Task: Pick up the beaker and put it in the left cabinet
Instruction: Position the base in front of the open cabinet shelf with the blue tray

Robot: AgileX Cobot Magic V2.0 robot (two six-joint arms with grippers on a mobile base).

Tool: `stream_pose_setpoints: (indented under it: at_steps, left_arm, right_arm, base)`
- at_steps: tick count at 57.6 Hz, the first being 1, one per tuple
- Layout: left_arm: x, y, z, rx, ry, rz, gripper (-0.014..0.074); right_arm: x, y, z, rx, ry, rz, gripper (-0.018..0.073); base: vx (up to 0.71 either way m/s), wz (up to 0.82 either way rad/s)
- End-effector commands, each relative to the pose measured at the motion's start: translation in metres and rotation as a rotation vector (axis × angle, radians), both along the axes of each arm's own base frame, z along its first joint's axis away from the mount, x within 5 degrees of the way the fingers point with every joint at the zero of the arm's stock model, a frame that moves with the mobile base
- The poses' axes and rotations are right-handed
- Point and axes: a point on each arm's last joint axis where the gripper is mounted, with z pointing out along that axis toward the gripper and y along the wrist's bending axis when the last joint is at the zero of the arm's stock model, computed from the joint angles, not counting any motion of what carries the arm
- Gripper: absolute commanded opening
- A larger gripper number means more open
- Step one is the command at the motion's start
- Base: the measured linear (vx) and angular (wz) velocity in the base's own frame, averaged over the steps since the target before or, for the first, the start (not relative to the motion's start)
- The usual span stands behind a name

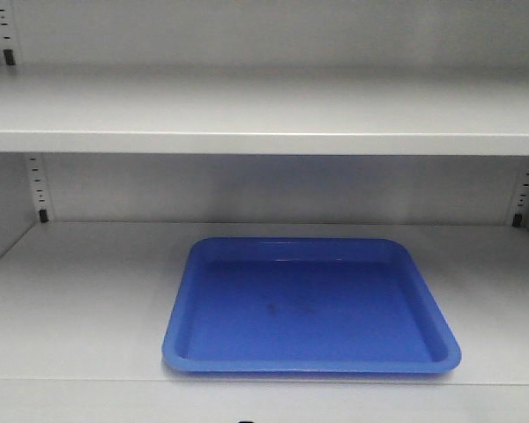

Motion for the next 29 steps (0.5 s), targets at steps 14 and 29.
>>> stream_pose_setpoints:
  at_steps: [14,29]
  left_arm:
    - [-0.0015,0.0004,0.0031,-0.033,-0.081,-0.002,0.0001]
    - [-0.0015,0.0004,0.0031,-0.033,-0.081,-0.002,0.0001]
  right_arm:
    - [-0.0002,0.0019,0.0149,0.001,-0.090,0.030,-0.0004]
    - [-0.0002,0.0019,0.0149,0.001,-0.090,0.030,-0.0004]
  base:
    - [0.21,-0.27]
    - [0.14,-0.16]
